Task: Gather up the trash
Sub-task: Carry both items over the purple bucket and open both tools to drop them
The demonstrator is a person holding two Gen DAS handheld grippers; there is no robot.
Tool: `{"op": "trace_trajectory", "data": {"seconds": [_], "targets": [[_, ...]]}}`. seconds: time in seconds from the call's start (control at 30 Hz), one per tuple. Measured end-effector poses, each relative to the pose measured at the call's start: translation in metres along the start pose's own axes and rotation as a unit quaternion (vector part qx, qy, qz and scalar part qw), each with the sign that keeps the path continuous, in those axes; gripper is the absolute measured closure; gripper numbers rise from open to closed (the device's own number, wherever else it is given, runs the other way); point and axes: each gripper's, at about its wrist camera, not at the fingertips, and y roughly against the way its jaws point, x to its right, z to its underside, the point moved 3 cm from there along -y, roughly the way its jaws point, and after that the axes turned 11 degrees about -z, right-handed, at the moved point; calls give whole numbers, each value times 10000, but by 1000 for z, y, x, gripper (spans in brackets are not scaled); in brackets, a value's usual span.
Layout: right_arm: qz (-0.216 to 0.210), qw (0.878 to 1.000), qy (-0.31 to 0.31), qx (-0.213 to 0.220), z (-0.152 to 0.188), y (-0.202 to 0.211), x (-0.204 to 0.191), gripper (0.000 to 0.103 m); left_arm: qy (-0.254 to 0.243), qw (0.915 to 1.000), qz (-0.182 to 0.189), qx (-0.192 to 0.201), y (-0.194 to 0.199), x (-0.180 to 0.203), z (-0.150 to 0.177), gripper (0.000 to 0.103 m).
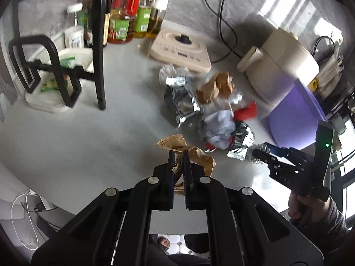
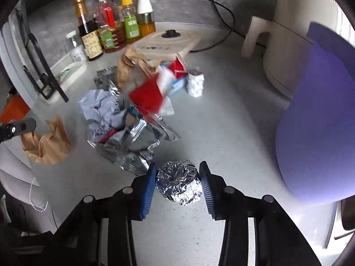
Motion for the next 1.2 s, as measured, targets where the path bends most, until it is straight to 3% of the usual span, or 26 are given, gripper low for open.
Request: {"op": "trace_trajectory", "data": {"seconds": [0.37, 0.77, 0.97, 1.2], "targets": [[74, 9978, 120, 650, -24, 61, -10, 64, -193, 9979, 194, 581, 26, 11, -39, 96], [276, 9908, -13, 1327, -50, 125, -7, 64, -646, 9903, 830, 911, 24, 66, -82, 96], [582, 9826, -265, 1744, -62, 163, 12, 64, -965, 9829, 1256, 934, 17, 101, -102, 96], [1174, 9703, -679, 2002, -68, 192, 50, 63, -1388, 9685, 1823, 978, 12, 146, -125, 96]]}}
